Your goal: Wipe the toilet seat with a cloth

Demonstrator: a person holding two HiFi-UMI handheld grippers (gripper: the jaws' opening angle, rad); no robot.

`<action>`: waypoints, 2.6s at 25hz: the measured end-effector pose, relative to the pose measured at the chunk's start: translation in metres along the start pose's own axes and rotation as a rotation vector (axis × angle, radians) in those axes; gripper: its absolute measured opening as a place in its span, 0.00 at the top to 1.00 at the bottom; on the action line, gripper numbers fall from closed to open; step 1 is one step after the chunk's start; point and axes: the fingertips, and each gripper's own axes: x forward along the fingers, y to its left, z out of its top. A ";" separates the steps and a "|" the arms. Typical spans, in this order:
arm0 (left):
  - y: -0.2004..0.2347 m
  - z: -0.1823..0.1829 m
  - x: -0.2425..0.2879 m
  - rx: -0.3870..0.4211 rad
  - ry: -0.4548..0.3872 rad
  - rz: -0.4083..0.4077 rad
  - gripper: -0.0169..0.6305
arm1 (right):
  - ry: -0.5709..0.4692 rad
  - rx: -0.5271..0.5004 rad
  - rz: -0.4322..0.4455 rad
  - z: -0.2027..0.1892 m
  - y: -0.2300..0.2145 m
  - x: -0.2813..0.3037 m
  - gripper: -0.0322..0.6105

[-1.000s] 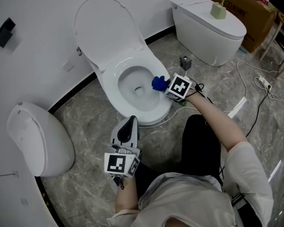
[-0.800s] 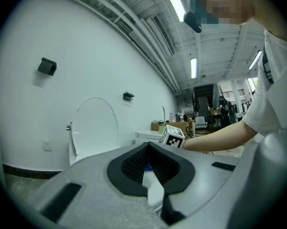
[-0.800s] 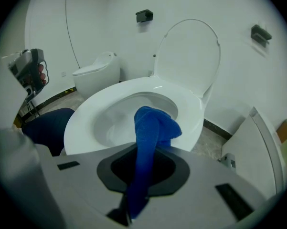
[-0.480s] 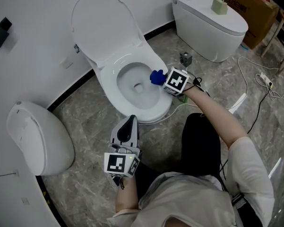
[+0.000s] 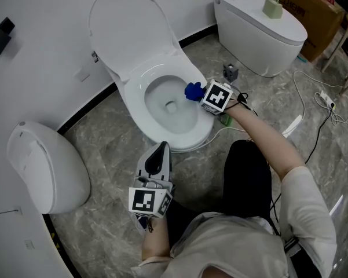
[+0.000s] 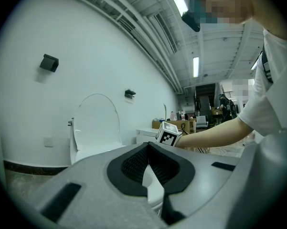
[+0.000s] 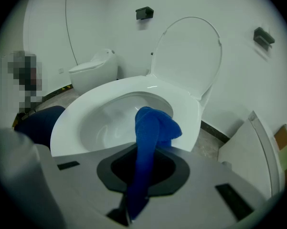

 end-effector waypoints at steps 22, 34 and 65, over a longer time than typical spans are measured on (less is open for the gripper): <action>0.023 -0.025 -0.005 -0.059 0.024 0.058 0.96 | -0.003 -0.074 -0.058 0.023 -0.019 0.022 0.89; 0.024 -0.031 -0.011 -0.070 0.025 0.083 0.96 | 0.001 -0.087 -0.072 0.030 -0.032 0.031 0.89; 0.038 -0.054 -0.006 -0.108 0.058 0.096 0.96 | 0.050 -0.042 -0.085 0.056 -0.076 0.065 0.89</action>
